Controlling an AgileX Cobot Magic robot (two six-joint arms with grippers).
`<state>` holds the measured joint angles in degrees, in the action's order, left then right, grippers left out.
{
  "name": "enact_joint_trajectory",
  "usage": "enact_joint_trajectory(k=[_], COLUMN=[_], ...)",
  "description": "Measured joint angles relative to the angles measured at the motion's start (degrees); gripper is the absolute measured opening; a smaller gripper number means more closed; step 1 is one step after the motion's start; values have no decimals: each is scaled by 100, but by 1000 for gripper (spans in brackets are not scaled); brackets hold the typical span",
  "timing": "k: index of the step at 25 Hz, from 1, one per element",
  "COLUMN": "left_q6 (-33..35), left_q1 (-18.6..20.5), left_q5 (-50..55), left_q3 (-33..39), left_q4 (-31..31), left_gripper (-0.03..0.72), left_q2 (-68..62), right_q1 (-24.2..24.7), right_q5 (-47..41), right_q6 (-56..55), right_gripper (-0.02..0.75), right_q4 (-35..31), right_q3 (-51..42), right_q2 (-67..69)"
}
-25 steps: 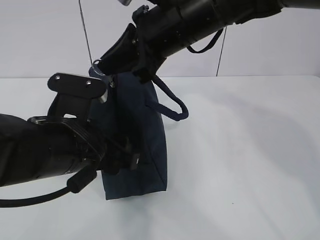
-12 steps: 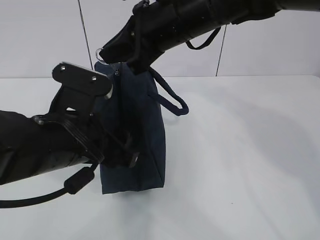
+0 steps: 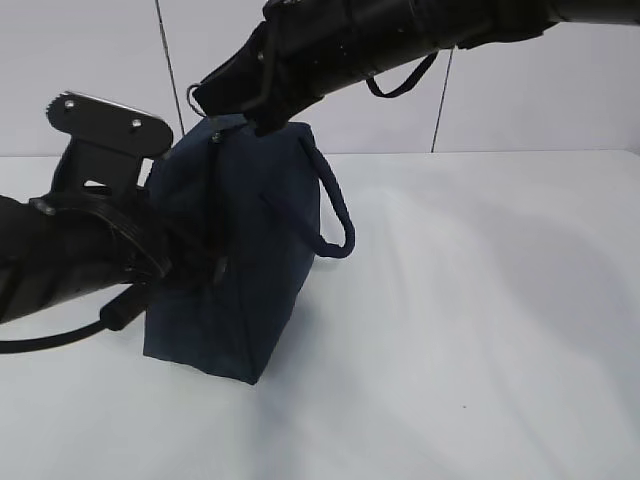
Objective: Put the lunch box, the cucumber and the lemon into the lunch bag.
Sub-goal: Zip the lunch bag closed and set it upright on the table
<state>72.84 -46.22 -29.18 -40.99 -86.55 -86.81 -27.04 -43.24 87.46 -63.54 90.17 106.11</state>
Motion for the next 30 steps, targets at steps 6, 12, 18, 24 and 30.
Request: enact_joint_trajectory(k=[6, 12, 18, 24, 30], left_q6=[0, -9, 24, 27, 36], left_q1=[612, 663, 663, 663, 663], left_q5=[42, 632, 1158, 1362, 1830], left_q3=[0, 0, 0, 160, 564], left_q4=[125, 214, 643, 678, 678], left_gripper=[434, 433, 432, 432, 432], left_q2=[0, 80, 178, 210, 750], right_q1=[0, -35, -35, -35, -35], right_q5=[95, 481, 504, 516, 573], right_q6=[-11, -11, -11, 225, 249], right_gripper=[8, 8, 8, 8, 8], right_q4=[-138, -368, -604, -679, -730], right_q3=[0, 13, 15, 15, 15], right_q2=[77, 291, 463, 487, 487])
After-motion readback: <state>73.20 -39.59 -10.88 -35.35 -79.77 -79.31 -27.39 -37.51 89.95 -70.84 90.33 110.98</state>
